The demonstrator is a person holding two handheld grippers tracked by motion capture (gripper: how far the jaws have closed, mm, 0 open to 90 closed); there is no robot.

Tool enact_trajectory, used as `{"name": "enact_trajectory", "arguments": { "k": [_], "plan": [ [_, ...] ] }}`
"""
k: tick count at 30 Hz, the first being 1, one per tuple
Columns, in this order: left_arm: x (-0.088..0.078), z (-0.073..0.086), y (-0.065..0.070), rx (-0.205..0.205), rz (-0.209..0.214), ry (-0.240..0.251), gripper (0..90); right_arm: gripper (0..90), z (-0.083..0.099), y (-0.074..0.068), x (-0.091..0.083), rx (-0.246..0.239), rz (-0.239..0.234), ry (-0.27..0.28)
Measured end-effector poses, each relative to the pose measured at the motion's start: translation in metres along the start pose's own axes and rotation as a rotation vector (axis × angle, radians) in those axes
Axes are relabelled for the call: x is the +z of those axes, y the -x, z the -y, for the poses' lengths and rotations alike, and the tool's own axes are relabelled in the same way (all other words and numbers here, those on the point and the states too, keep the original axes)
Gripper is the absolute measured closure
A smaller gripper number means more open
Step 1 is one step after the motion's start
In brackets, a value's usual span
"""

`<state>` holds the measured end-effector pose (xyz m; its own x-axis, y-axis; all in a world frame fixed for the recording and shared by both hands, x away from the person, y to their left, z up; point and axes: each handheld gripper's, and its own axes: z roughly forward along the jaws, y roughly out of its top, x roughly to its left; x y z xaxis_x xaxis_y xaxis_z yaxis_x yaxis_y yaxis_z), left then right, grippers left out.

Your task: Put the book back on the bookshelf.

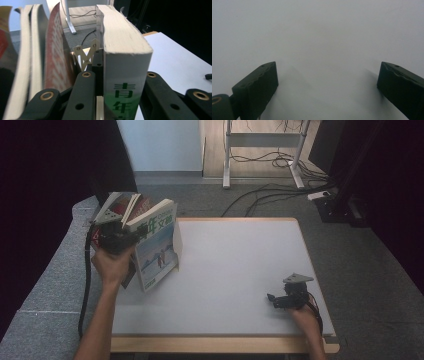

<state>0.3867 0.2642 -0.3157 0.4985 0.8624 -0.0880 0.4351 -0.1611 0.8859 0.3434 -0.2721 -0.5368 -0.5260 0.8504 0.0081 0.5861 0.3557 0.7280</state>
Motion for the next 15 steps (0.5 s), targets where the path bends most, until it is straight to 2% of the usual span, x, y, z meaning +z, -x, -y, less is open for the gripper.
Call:
{"name": "enact_trajectory", "arguments": {
  "k": [6,15],
  "plan": [
    [0.014,0.006,0.006,0.009,0.013,0.029,74.3,2.8,0.000,0.000,0.000,0.001,0.000,0.000],
    [0.007,0.024,0.014,0.030,0.026,0.069,73.9,2.9,0.000,0.000,0.000,0.000,0.001,0.001]
  ]
}}
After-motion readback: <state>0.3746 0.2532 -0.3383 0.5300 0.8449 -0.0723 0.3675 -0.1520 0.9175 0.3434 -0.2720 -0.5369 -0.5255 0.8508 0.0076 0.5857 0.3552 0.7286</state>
